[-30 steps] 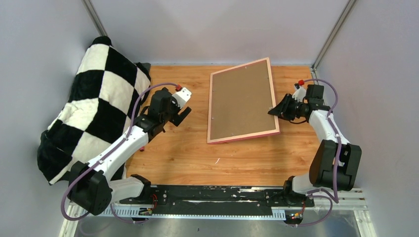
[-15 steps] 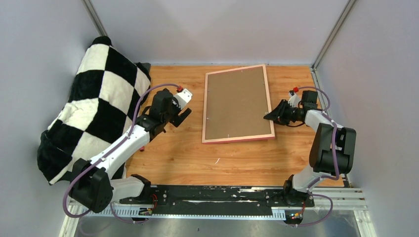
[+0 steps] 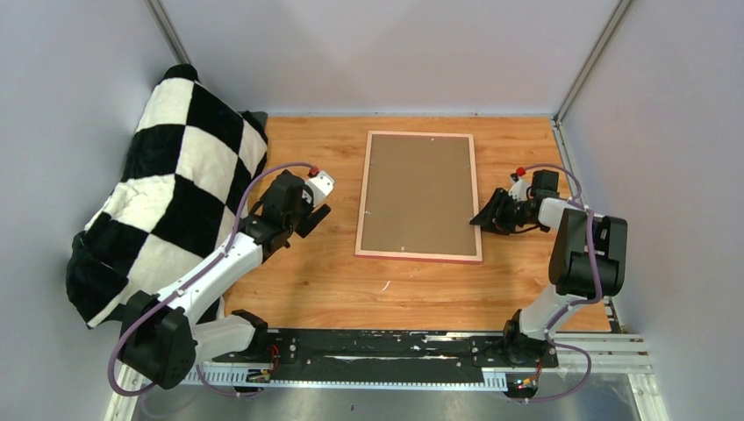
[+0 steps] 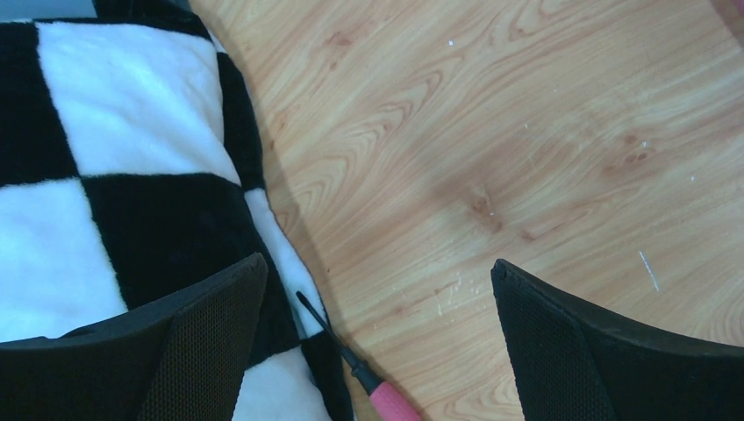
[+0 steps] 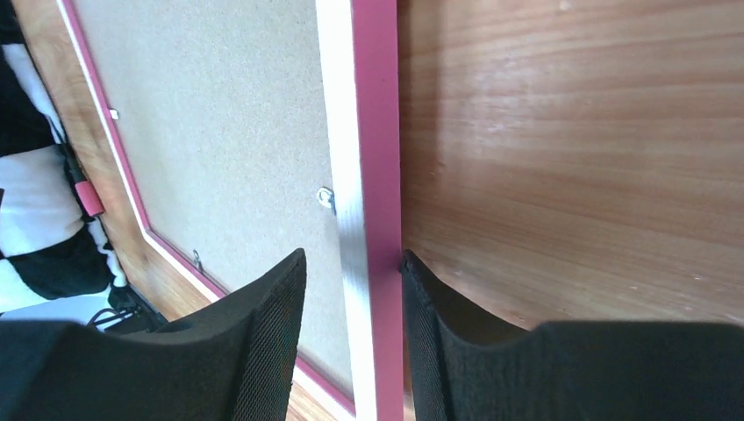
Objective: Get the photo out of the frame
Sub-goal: Turn over the photo frame at the center of the board.
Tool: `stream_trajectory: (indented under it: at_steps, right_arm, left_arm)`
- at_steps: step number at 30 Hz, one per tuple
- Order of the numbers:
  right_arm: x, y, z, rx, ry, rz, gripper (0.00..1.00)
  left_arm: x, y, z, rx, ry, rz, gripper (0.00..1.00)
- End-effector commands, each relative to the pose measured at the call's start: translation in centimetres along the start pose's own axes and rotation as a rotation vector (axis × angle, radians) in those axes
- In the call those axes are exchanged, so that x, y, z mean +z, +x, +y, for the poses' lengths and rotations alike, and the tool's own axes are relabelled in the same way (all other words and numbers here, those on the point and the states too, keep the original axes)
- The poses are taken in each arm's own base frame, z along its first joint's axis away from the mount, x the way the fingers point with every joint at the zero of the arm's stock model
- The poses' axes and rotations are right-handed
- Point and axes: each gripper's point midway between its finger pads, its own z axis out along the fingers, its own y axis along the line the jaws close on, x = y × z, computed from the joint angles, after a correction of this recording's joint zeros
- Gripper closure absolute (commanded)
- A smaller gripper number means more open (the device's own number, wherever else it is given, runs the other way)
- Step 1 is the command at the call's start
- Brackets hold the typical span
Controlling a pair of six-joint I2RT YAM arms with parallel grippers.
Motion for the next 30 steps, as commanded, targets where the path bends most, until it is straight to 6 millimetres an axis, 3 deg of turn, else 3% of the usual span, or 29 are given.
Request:
stream_trajectory:
  at_steps: [1, 7, 12, 15, 20, 26, 30]
  right_arm:
    - [0.1, 0.5, -1.1, 0.006, -0.005, 0.009, 0.53]
    - [-0.8, -0.6, -1.9, 0.014, 0.036, -0.025, 0.50]
    - [-3.7, -3.3, -1.7, -0.072, 0.170, -0.134, 0.40]
    - [-6.0, -4.9, 0.4, -0.153, 0.169, -0.226, 0.35]
    - [-8.4, -5.8, 4.3, -0.263, 0.083, -0.307, 0.31]
    - [-10.1, -6.0, 7.8, -0.371, 0.016, -0.365, 0.30]
    - [-10.8, -5.5, 10.1, -0.451, -0.012, -0.387, 0.21]
  left_arm:
    - [-0.5, 0.8, 0.3, 0.008, -0.013, 0.013, 0.00]
    - [-0.7, 1.4, 1.3, 0.017, -0.066, 0.054, 0.00]
    - [-1.2, 2.9, 3.2, 0.088, -0.155, 0.166, 0.00]
    - [-1.4, 4.0, 3.1, 0.158, -0.136, 0.231, 0.00]
    - [-1.9, 5.4, 2.2, 0.240, -0.046, 0.320, 0.00]
    - [-1.9, 5.9, 2.4, 0.108, -0.067, 0.351, 0.00]
    - [-1.0, 7.5, 2.5, 0.015, 0.010, 0.391, 0.00]
